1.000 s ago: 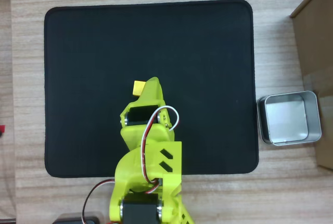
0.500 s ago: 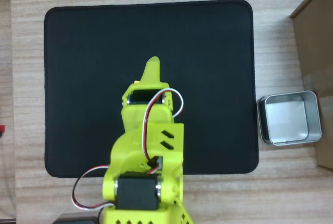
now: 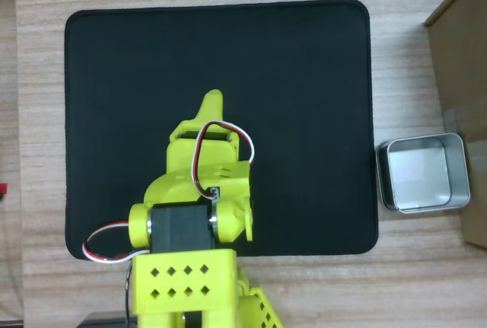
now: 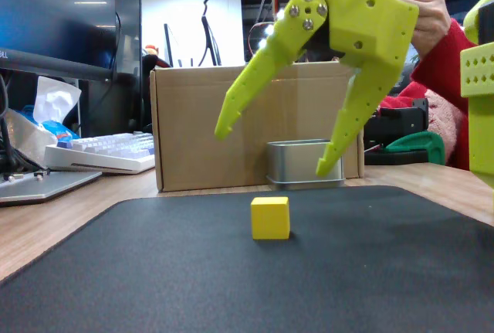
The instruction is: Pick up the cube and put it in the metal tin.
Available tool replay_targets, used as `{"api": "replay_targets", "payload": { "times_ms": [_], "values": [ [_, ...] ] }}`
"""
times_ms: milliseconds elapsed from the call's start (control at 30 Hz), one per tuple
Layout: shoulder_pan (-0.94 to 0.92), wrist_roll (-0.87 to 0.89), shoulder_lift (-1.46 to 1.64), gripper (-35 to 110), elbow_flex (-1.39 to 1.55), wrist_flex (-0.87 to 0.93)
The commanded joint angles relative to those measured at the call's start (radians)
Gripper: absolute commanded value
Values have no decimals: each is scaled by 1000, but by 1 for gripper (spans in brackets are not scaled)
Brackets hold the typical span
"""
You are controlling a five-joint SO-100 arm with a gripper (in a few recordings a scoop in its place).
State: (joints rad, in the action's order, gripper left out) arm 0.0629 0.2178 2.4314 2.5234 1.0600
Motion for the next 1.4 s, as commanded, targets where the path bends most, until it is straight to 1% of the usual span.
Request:
{"api": "replay_targets", "payload": {
  "times_ms": [0,67,200,367,567,733,800,833,867,900,967,1000,1100,1200,1300,1367],
  "values": [
    [29,23,-15,37,-26,9],
    [48,38,-48,36,-26,6],
    [37,40,-135,36,-21,-89],
    [35,43,-225,34,-35,-141],
    [41,69,-334,34,-91,-109],
    [43,83,-362,34,-107,-92],
    [41,86,-377,31,-112,-106],
    [41,87,-377,27,-112,-106],
    [40,87,-376,27,-109,-107],
    [40,87,-374,23,-109,-109],
    [41,87,-371,20,-104,-110],
    [43,81,-367,16,-95,-118],
    [44,69,-360,12,-80,-135],
    [43,63,-339,0,-57,-161],
    [43,61,-307,0,-44,-163],
    [21,32,-233,0,-48,-163]
  ]
}}
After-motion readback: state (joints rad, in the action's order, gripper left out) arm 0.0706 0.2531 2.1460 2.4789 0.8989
